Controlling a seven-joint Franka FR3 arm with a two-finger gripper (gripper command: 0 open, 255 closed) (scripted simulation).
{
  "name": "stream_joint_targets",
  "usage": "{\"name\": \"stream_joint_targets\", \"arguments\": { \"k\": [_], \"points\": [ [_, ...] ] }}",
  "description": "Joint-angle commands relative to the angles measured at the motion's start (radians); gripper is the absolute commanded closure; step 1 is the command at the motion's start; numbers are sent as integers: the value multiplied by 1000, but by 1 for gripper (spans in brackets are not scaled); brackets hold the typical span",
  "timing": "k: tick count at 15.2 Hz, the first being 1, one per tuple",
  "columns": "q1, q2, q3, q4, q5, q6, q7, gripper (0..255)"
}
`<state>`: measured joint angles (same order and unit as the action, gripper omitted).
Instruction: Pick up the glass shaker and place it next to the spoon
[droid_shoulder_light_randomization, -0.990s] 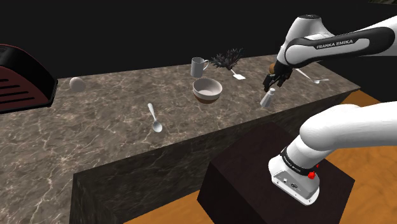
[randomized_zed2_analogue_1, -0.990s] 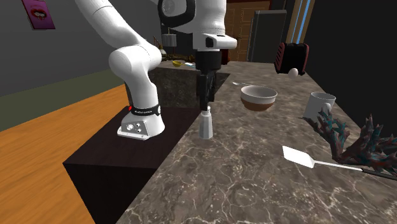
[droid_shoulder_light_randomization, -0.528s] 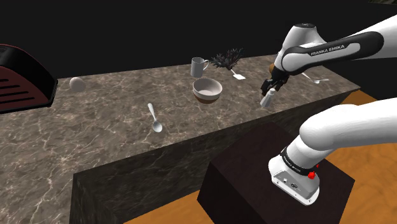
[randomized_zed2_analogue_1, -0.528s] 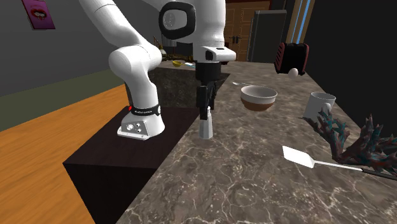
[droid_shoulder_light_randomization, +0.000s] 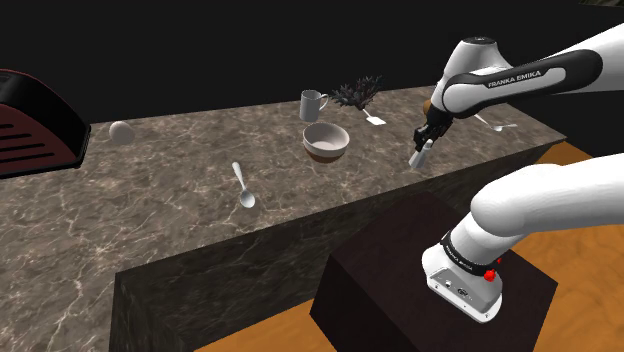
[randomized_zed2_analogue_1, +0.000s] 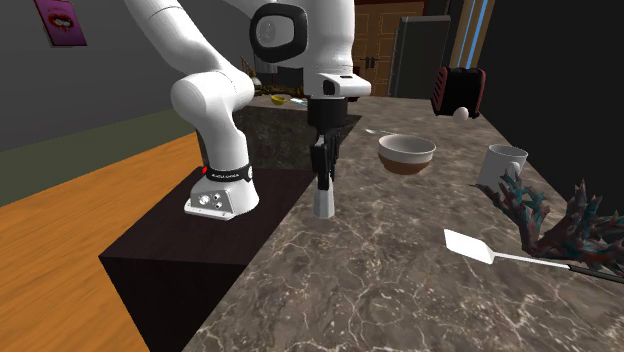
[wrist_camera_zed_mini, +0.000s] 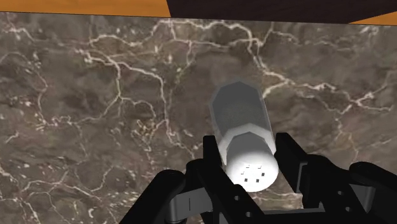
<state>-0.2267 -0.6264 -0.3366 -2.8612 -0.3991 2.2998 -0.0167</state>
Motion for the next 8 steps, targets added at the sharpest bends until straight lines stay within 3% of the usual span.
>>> {"name": "stream_joint_targets", "arguments": {
  "k": [1, 8],
  "points": [
    [0, 0, 0, 0, 0, 0, 0, 255],
    [1, -11, 3, 7, 4, -19, -3, 255]
  ]
}}
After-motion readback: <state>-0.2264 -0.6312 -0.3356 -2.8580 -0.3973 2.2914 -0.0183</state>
